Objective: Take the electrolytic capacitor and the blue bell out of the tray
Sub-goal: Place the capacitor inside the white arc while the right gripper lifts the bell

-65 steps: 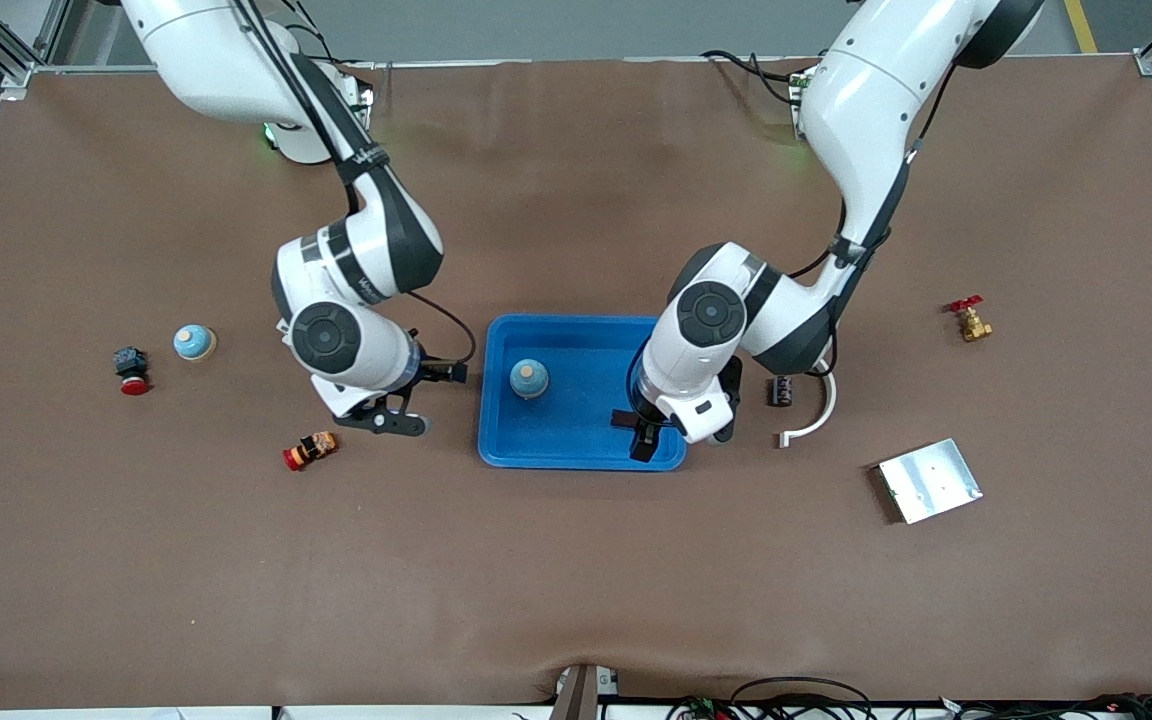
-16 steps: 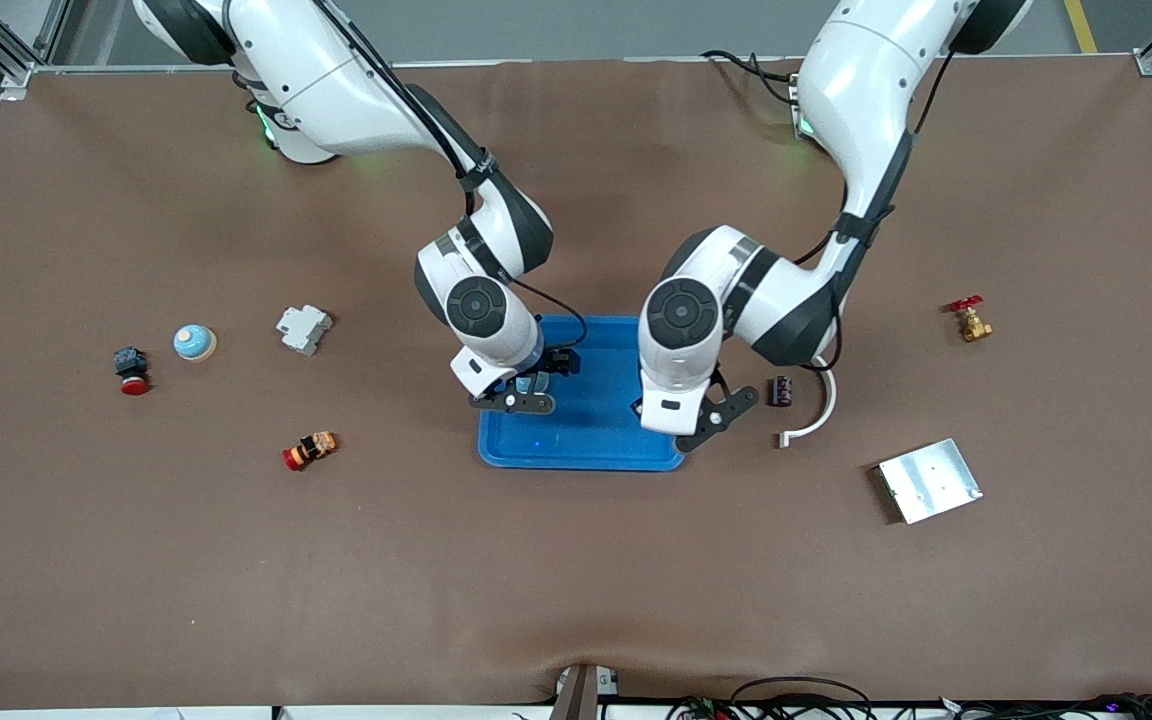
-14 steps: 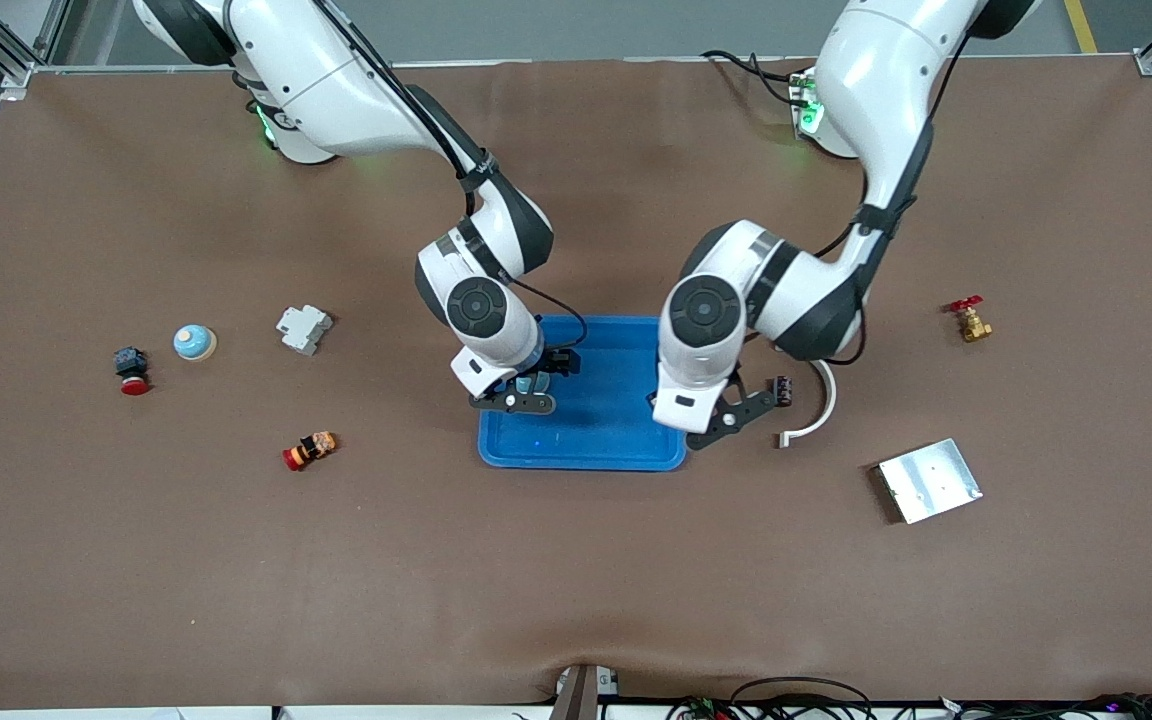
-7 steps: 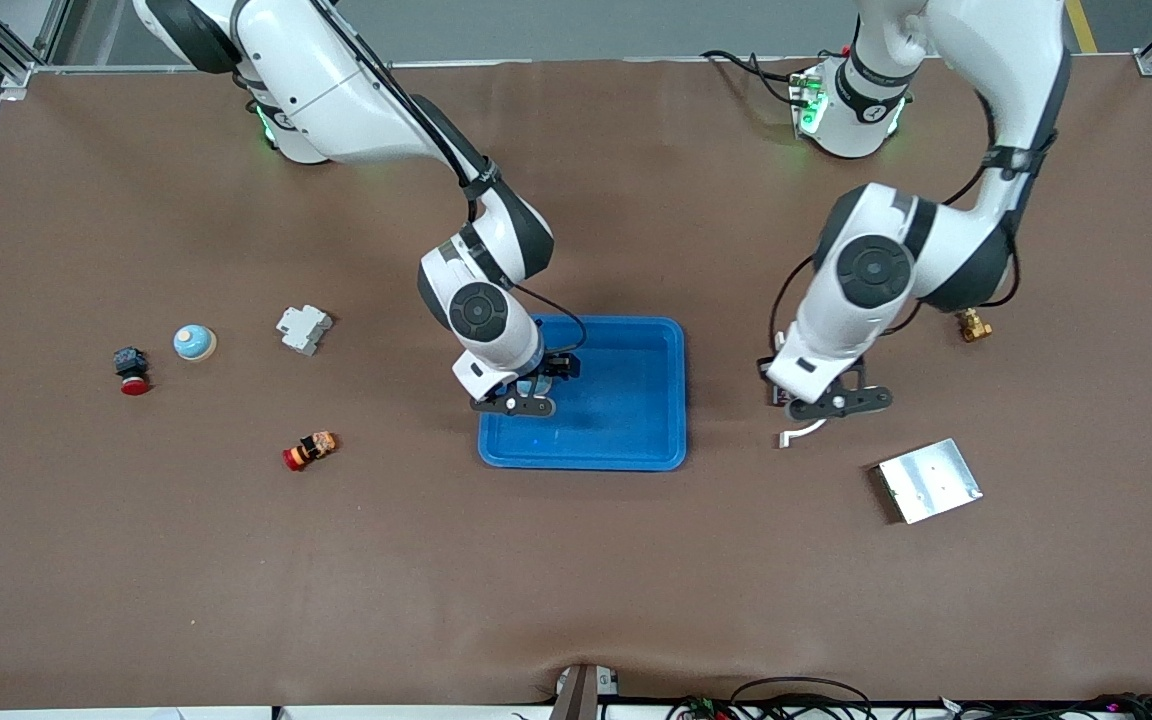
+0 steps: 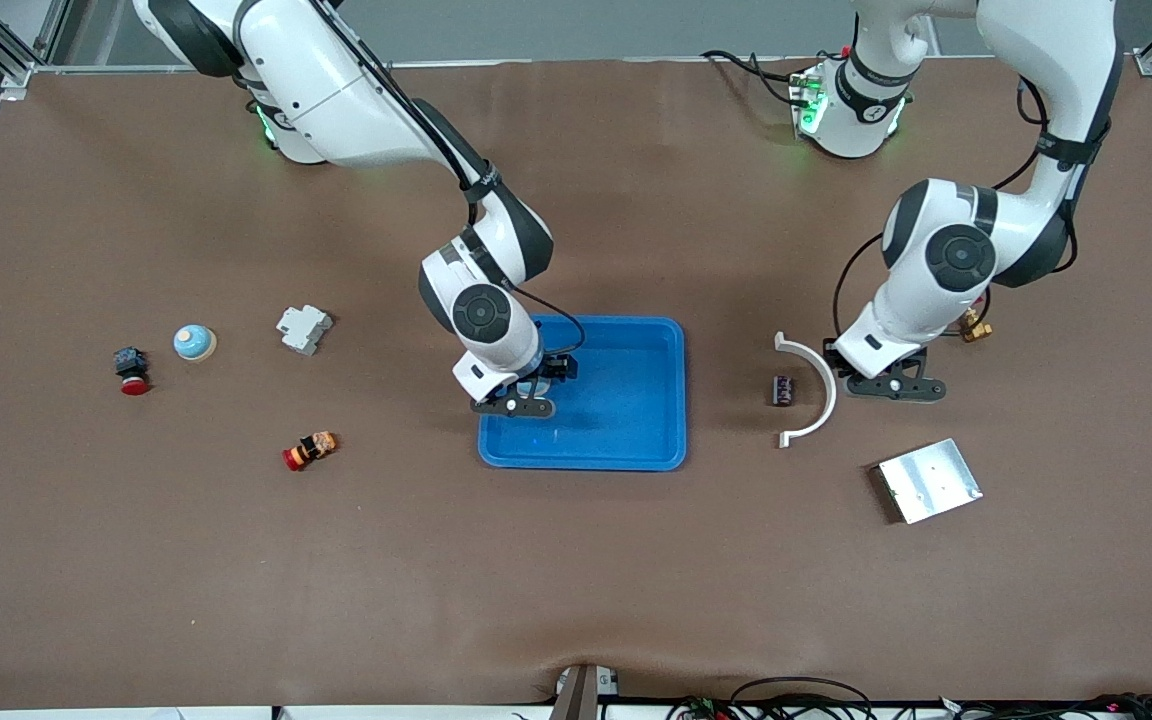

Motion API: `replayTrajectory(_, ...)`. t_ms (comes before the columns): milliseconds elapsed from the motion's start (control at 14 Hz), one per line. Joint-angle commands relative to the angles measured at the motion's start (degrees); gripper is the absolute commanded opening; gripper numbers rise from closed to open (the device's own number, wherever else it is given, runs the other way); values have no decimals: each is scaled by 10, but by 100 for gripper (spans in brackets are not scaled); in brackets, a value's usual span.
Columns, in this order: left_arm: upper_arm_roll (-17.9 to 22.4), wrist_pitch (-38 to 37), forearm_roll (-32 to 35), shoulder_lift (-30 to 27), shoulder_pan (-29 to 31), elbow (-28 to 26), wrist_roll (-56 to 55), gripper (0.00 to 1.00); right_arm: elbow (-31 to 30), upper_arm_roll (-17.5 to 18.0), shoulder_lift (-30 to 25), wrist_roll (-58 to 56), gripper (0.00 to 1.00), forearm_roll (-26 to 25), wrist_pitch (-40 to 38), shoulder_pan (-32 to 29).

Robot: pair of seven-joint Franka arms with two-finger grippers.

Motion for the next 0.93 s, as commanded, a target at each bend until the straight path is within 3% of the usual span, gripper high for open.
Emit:
replayTrajectory(0,-4,41,-2,-21,31,-44,61,0,11,3,10,10,62,-7,3,-4)
replayTrajectory(143,-3,63,-1,-9,38,-55,74,0,22,3,9,11,33,-2,1,-7)
replayTrajectory(356,-3,81,2,12,45,-58,78,0,40,3,7,11,2,-1,-4,-6)
replayTrajectory(855,-3,155,6,58,72,-68,101,0,47,-10,-26,4,0,-1,-75,-34)
